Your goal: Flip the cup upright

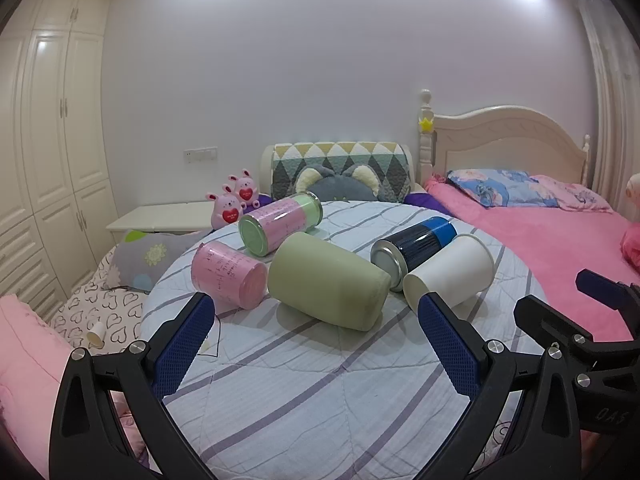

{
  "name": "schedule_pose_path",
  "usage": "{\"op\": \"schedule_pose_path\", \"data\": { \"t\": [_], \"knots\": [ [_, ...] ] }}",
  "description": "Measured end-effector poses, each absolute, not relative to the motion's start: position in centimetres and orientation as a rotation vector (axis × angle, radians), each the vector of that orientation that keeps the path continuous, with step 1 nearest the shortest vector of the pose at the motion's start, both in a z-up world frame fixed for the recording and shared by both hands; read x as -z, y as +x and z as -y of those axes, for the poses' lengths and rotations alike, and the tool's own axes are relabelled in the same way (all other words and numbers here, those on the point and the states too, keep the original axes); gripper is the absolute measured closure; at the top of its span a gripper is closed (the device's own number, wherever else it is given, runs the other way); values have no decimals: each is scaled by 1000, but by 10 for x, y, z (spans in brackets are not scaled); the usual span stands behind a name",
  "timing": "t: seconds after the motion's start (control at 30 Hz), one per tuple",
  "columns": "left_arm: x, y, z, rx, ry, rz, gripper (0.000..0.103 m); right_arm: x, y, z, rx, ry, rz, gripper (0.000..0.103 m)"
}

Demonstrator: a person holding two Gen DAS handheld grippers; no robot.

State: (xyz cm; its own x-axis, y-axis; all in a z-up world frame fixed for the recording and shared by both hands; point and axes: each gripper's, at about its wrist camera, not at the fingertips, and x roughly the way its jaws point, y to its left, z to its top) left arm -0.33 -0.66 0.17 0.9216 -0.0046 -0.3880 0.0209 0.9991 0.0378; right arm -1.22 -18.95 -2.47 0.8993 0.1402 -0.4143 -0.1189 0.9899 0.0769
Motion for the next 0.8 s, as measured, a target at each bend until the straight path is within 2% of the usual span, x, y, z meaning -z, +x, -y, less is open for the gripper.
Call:
{"op": "schedule_pose_path", "data": {
  "t": [0.8],
  "knots": [
    [-4, -6, 4, 8, 55, -396, 0, 25, -13, 189, -125, 42, -446, 0]
  ]
}}
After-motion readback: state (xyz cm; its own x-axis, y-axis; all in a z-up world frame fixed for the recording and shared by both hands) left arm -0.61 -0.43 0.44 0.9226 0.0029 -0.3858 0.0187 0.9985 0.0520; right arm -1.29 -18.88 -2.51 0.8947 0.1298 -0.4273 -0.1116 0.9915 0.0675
